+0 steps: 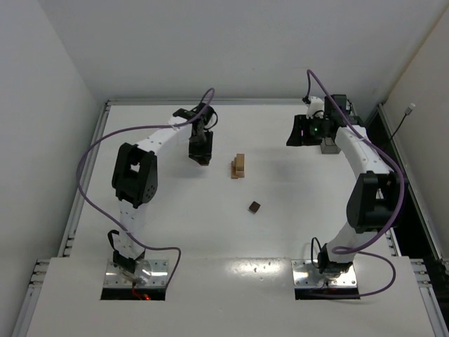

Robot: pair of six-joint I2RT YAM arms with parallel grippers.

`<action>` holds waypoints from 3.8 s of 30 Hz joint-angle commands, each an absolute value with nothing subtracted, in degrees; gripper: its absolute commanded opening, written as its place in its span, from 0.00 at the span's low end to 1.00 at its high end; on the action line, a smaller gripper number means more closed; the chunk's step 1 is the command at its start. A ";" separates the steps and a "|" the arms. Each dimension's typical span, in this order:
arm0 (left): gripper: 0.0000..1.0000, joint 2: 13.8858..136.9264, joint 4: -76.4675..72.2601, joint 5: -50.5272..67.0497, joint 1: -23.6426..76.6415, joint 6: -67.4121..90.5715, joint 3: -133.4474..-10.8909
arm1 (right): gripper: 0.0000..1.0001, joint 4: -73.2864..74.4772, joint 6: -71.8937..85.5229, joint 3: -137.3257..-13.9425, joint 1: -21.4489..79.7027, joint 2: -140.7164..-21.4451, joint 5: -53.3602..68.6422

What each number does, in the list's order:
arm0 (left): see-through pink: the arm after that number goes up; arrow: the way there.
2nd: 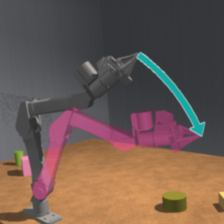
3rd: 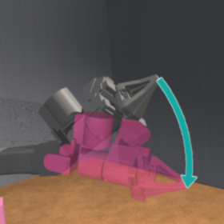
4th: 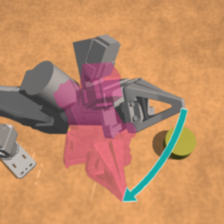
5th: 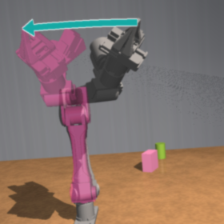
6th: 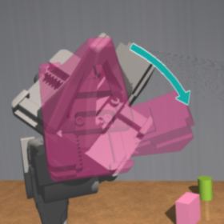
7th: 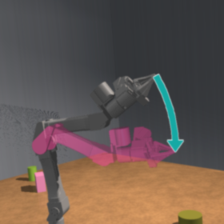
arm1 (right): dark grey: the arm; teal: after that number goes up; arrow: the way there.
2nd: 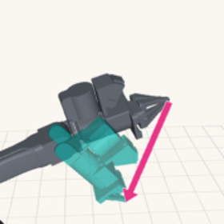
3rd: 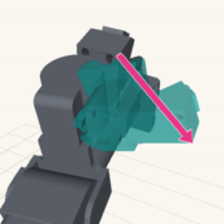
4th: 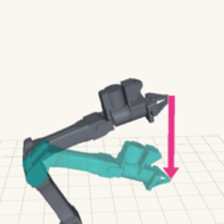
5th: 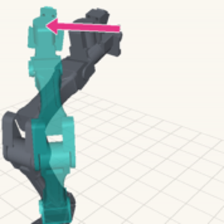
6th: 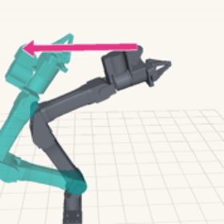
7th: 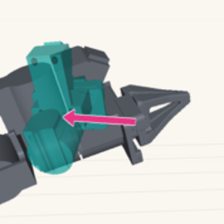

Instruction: Build the wood block tower

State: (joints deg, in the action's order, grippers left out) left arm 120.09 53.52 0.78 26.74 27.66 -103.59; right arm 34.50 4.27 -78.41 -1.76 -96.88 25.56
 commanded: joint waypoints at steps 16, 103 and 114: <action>0.01 121.03 51.86 4.75 21.09 26.72 -99.05 | 0.46 32.34 4.13 -78.22 -1.85 -94.74 26.72; 0.34 112.76 21.27 -17.49 28.56 29.79 -77.52 | 0.46 32.87 2.37 -78.66 -1.32 -96.94 29.36; 0.00 113.99 28.88 -15.83 28.04 33.82 -83.92 | 0.46 32.87 2.37 -77.61 -1.32 -96.94 29.36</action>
State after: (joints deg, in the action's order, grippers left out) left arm 113.97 24.49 -16.62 28.77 30.37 -79.57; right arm 34.33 2.98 -77.62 -1.67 -96.86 28.56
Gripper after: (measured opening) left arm 0.304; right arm 0.466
